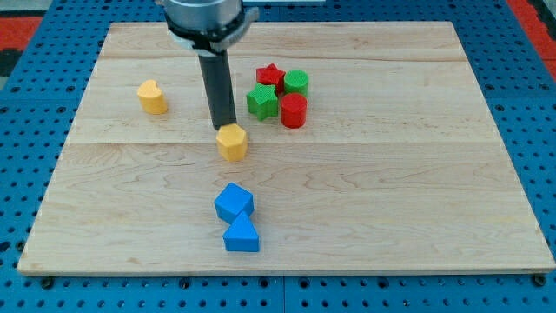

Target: Push the yellow heart towards bottom left

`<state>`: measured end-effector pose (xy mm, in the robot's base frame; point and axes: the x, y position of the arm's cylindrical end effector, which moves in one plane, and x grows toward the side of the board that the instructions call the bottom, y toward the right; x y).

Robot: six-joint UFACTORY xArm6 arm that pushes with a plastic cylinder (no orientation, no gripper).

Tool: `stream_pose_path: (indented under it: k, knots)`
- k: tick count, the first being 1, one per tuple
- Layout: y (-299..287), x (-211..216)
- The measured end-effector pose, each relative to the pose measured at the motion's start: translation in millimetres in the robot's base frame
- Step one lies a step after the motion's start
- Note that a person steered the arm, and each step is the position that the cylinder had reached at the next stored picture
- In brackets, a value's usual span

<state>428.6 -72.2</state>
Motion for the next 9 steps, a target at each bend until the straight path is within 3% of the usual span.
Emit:
stream_pose_path:
  k: [1, 2, 5, 7, 9]
  knots:
    - [20, 20]
    - [35, 66]
    - [-78, -75]
    - [-163, -65]
    - [-151, -47]
